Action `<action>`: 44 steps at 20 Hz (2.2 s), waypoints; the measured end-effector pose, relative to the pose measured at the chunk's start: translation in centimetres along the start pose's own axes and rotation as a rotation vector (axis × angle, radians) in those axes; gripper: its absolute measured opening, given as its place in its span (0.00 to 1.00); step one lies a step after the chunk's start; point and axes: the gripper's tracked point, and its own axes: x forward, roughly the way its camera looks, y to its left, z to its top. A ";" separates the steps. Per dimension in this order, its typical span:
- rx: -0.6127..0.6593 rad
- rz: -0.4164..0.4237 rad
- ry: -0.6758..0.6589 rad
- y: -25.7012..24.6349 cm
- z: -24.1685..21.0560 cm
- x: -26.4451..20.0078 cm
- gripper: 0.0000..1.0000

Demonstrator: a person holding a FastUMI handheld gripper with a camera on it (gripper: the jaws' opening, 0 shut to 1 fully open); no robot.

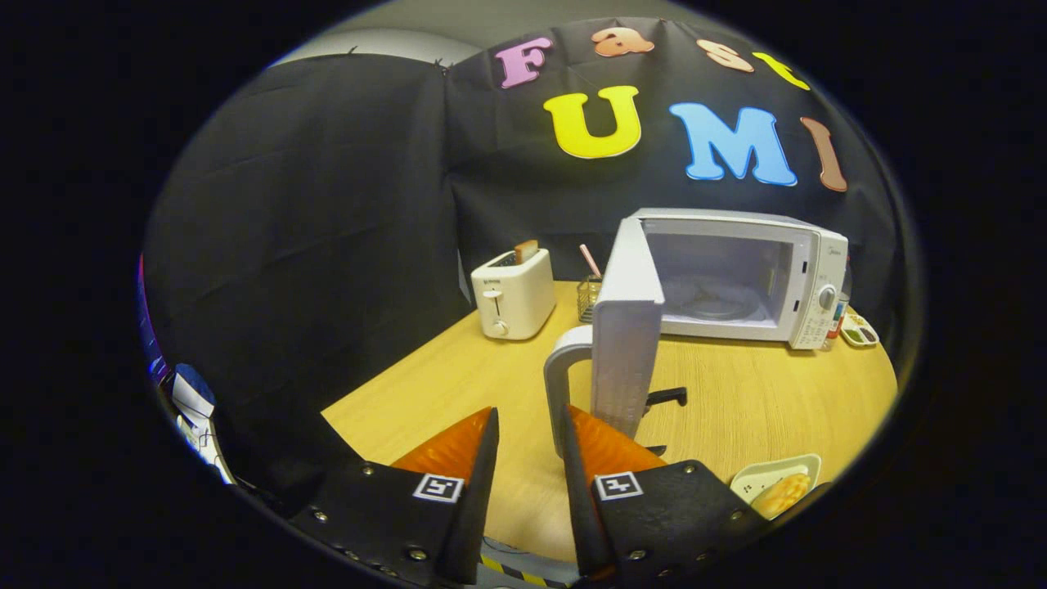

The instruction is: Open the microwave, put the food inside, and close the microwave door.

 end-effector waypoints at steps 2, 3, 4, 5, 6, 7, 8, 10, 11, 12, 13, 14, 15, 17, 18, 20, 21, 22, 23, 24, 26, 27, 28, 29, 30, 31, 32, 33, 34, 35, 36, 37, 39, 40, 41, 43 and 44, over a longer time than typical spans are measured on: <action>-0.027 0.034 -0.061 0.2 1.6 -1.7 0.68; -0.043 0.029 -0.089 -0.3 2.1 -2.6 0.84; -0.062 0.012 -0.115 -1.1 2.8 -3.7 0.99; -0.077 -0.007 -0.134 -2.2 3.3 -4.3 0.99; -0.088 -0.032 -0.149 -3.3 3.5 -5.2 0.99; -0.095 -0.058 -0.161 -4.4 3.6 -5.8 0.99; -0.098 -0.086 -0.166 -5.6 3.5 -6.2 0.99; -0.087 -0.149 -0.154 -8.4 2.6 -7.2 0.99; -0.075 -0.180 -0.149 -9.8 2.1 -7.7 0.99; -0.060 -0.213 -0.142 -11.2 1.5 -8.1 0.99; -0.047 -0.246 -0.131 -12.5 0.9 -8.5 0.99; -0.036 -0.276 -0.120 -13.9 0.3 -8.9 0.99; -0.028 -0.304 -0.112 -15.1 -0.3 -9.2 0.99; -0.013 -0.352 -0.086 -17.5 -1.8 -9.7 0.99; -0.006 -0.374 -0.071 -18.6 -2.5 -9.9 0.99; 0.017 -0.411 -0.037 -20.5 -4.3 -10.2 0.99; 0.032 -0.420 -0.018 -21.1 -5.2 -10.2 0.99; 0.044 -0.432 0.006 -21.7 -6.1 -10.2 0.99; 0.055 -0.443 0.029 -22.3 -7.1 -10.2 0.99; 0.065 -0.452 0.053 -22.8 -8.2 -10.1 0.99; 0.078 -0.469 0.106 -23.6 -10.4 -10.2 0.99; 0.088 -0.477 0.132 -24.1 -11.4 -10.1 0.99; 0.104 -0.479 0.156 -24.4 -12.5 -10.0 0.99; 0.121 -0.483 0.177 -24.6 -13.3 -10.0 1.00; 0.136 -0.488 0.197 -24.9 -14.1 -10.1 0.99; 0.149 -0.491 0.212 -25.1 -14.6 -10.1 0.99; 0.160 -0.491 0.227 -25.2 -15.2 -10.1 0.99; 0.166 -0.492 0.240 -25.3 -15.6 -10.0 0.99; 0.169 -0.493 0.250 -25.4 -15.9 -10.0 1.00; 0.173 -0.490 0.260 -25.4 -16.1 -10.0 1.00; 0.177 -0.487 0.267 -25.3 -16.4 -9.9 1.00; 0.181 -0.483 0.275 -25.4 -16.6 -9.7 1.00; 0.186 -0.479 0.289 -25.3 -16.8 -9.5 1.00; 0.189 -0.462 0.298 -25.1 -17.0 -9.2 0.99; 0.182 -0.458 0.302 -25.0 -17.0 -9.1 0.96; 0.158 -0.449 0.310 -25.1 -16.7 -9.2 0.81; 0.163 -0.440 0.304 -24.9 -16.3 -9.2 0.77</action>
